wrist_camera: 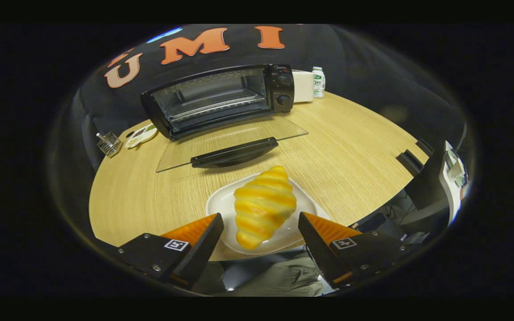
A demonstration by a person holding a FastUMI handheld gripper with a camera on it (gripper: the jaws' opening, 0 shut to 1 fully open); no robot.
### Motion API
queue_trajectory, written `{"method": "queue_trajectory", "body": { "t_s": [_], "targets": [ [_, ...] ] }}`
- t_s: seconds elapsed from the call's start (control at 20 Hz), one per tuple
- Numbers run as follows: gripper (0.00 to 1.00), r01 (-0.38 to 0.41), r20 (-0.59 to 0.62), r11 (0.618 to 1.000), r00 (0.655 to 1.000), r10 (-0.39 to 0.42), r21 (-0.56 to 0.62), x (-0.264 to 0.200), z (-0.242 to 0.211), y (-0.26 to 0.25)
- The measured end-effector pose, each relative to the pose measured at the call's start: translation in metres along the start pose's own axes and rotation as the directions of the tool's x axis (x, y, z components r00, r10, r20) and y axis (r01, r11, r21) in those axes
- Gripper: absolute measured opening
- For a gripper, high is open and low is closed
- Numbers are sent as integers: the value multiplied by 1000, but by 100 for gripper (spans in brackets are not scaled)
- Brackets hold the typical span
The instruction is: Open the toaster oven, put the food inside, and close the toaster oven door.
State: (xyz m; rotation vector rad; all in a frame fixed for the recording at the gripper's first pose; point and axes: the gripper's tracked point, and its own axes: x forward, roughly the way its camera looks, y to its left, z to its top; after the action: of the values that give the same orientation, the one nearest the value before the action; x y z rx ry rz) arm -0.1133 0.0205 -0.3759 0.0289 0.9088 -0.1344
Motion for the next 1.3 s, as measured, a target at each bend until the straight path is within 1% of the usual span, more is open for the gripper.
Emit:
{"method": "queue_trajectory", "body": {
  "t_s": [0.25,0.35,0.4,0.5,0.55,0.6,0.65,0.7,0.75,0.85,1.05,1.15,1.3],
  "targets": [
    [99,3,-47,1000,999,-3,4,12,-13,4],
    [96,19,-48,1000,999,-19,1,15,-15,3],
    [93,26,-51,1000,998,-26,-5,17,-13,1],
    [80,29,-65,999,997,-30,-15,17,-13,1],
    [76,27,-67,1000,997,-28,-12,17,-13,1],
    [74,29,-72,1000,997,-29,-5,17,-13,1],
    [68,28,-73,1000,997,-28,3,16,-13,1],
    [66,27,-74,1000,997,-26,9,15,-12,1],
    [61,19,-72,1000,997,-18,14,14,-11,2],
    [57,-7,-66,1000,998,9,28,9,-6,4],
    [57,-60,-40,993,997,64,97,-5,12,6],
    [57,-123,1,983,992,124,139,-12,28,14],
    [57,-221,76,959,975,211,177,-19,54,25]
  ]
}}
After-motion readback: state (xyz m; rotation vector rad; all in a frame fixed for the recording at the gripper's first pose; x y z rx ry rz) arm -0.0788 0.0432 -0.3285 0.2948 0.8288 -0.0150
